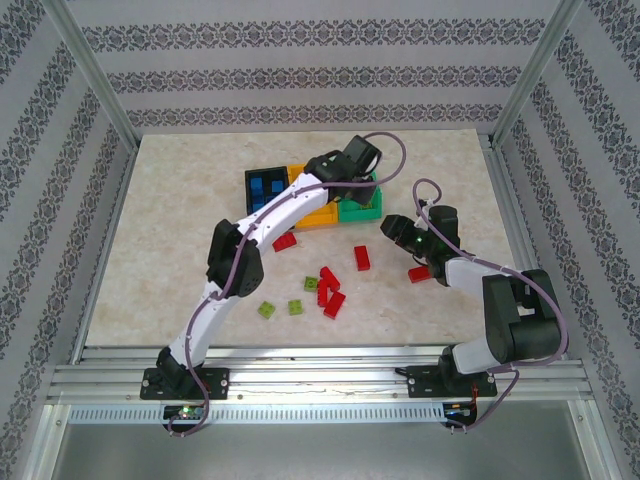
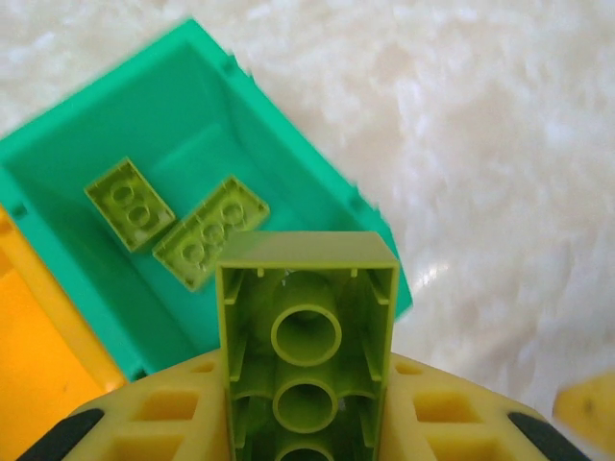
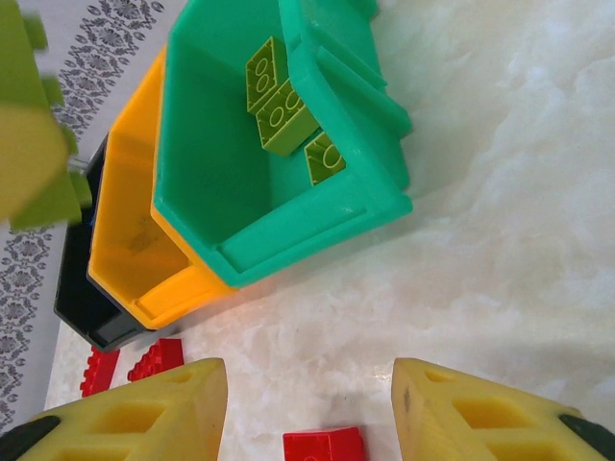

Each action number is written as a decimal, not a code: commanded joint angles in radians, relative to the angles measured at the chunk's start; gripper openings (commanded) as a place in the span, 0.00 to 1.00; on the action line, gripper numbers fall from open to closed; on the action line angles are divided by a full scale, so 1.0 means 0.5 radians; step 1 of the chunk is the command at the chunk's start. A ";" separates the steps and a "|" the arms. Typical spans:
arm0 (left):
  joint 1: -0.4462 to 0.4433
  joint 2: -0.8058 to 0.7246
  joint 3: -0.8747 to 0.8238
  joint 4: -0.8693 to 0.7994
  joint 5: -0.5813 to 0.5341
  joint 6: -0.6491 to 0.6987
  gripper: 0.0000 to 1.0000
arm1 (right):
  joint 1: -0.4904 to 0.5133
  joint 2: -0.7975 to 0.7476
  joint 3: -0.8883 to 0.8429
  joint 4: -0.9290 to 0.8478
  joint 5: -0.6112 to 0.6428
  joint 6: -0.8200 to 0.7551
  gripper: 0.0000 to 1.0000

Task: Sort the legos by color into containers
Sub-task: Place the lego in the container, then pick up the lego from the middle-left of the table.

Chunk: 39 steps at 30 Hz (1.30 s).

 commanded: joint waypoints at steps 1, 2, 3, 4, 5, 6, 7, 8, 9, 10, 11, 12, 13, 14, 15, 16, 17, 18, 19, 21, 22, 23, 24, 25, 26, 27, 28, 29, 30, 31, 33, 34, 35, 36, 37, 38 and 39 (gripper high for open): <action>0.074 0.125 0.229 -0.192 -0.017 -0.209 0.27 | -0.024 -0.009 -0.025 0.058 -0.010 0.026 0.50; 0.086 0.142 0.249 -0.171 0.026 -0.227 0.33 | -0.026 -0.021 -0.025 0.056 -0.014 0.025 0.50; 0.089 0.144 0.254 -0.162 0.060 -0.237 0.38 | -0.025 -0.031 -0.027 0.053 -0.018 0.025 0.50; 0.092 0.140 0.254 -0.163 0.072 -0.241 0.45 | -0.025 -0.040 -0.031 0.050 -0.016 0.023 0.50; 0.091 0.133 0.254 -0.173 0.073 -0.238 0.52 | -0.025 -0.048 -0.036 0.050 -0.007 0.019 0.50; 0.091 0.124 0.248 -0.182 0.075 -0.234 0.55 | -0.026 -0.050 -0.036 0.047 0.004 0.016 0.50; 0.091 0.114 0.243 -0.204 0.068 -0.225 0.59 | -0.025 -0.048 -0.035 0.044 0.003 0.016 0.50; 0.091 0.095 0.237 -0.225 0.064 -0.220 0.61 | -0.025 -0.047 -0.032 0.041 -0.007 0.016 0.50; 0.086 0.074 0.223 -0.244 0.063 -0.216 0.62 | -0.027 -0.047 -0.030 0.045 -0.012 0.017 0.50; 0.079 0.040 0.194 -0.254 0.055 -0.208 0.63 | -0.025 -0.046 -0.033 0.053 -0.014 0.019 0.50; 0.070 -0.004 0.148 -0.254 0.036 -0.196 0.63 | -0.026 -0.041 -0.036 0.056 -0.010 0.020 0.50; 0.059 -0.046 0.092 -0.244 0.018 -0.185 0.63 | -0.025 -0.035 -0.036 0.056 -0.007 0.017 0.50; 0.044 -0.111 0.012 -0.226 -0.005 -0.171 0.64 | -0.025 -0.028 -0.031 0.056 -0.010 0.022 0.49; 0.034 -0.180 -0.080 -0.196 -0.026 -0.164 0.64 | -0.023 -0.022 -0.027 0.057 -0.026 0.025 0.50; 0.023 -0.248 -0.184 -0.160 -0.037 -0.167 0.64 | -0.025 -0.026 -0.026 0.056 -0.036 0.030 0.50; 0.013 -0.334 -0.330 -0.090 -0.029 -0.172 0.64 | -0.025 -0.031 -0.029 0.062 -0.040 0.034 0.50; 0.009 -0.428 -0.483 -0.023 -0.019 -0.186 0.65 | -0.022 -0.040 -0.034 0.068 -0.034 0.032 0.50; 0.005 -0.514 -0.625 0.042 -0.011 -0.201 0.65 | -0.022 -0.047 -0.036 0.059 -0.023 0.026 0.50; 0.001 -0.624 -0.810 0.149 0.002 -0.221 0.65 | -0.023 -0.049 -0.036 0.050 -0.011 0.019 0.50; 0.002 -0.825 -1.176 0.348 0.024 -0.263 0.65 | -0.025 -0.047 -0.033 0.048 -0.022 0.024 0.50; 0.002 -0.926 -1.329 0.429 0.029 -0.295 0.65 | -0.023 -0.047 -0.033 0.055 -0.037 0.033 0.50; 0.002 -1.019 -1.483 0.487 0.037 -0.320 0.65 | -0.019 -0.047 -0.036 0.066 -0.044 0.037 0.50; 0.002 -1.108 -1.612 0.548 0.049 -0.336 0.65 | -0.016 -0.052 -0.036 0.068 -0.036 0.034 0.50; 0.002 -1.180 -1.728 0.593 0.071 -0.348 0.65 | -0.012 -0.051 -0.039 0.064 -0.024 0.029 0.50; 0.002 -1.254 -1.864 0.651 0.105 -0.352 0.65 | -0.010 -0.044 -0.036 0.056 -0.019 0.025 0.50; 0.002 -1.326 -1.978 0.701 0.130 -0.350 0.67 | -0.009 -0.032 -0.031 0.059 -0.025 0.031 0.50; 0.002 -1.378 -2.090 0.730 0.140 -0.351 0.68 | -0.009 -0.021 -0.026 0.063 -0.044 0.035 0.50; 0.002 -1.432 -2.188 0.749 0.140 -0.356 0.68 | -0.007 -0.014 -0.023 0.073 -0.058 0.050 0.50; 0.002 -1.482 -2.275 0.768 0.148 -0.360 0.68 | -0.002 -0.015 -0.027 0.088 -0.058 0.056 0.50; 0.002 -1.520 -2.353 0.781 0.158 -0.357 0.69 | 0.007 -0.015 -0.030 0.090 -0.049 0.049 0.50; 0.002 -1.586 -2.484 0.800 0.202 -0.368 0.69 | 0.028 -0.014 -0.021 0.064 -0.013 0.017 0.50; 0.002 -1.607 -2.535 0.794 0.202 -0.386 0.69 | 0.035 -0.016 -0.018 0.051 -0.008 0.003 0.50; 0.002 -1.631 -2.595 0.794 0.209 -0.406 0.69 | 0.047 -0.029 -0.012 0.034 0.000 -0.008 0.50; 0.002 -1.656 -2.656 0.800 0.231 -0.427 0.69 | 0.057 -0.050 -0.012 0.025 0.016 -0.021 0.50; 0.000 -1.683 -2.709 0.808 0.246 -0.441 0.69 | 0.072 -0.073 -0.011 0.007 0.043 -0.041 0.50; -0.004 -1.724 -2.779 0.821 0.253 -0.466 0.69 | 0.089 -0.094 -0.008 -0.015 0.073 -0.066 0.50; -0.007 -1.771 -2.861 0.840 0.256 -0.498 0.69 | 0.101 -0.107 -0.008 -0.038 0.099 -0.092 0.50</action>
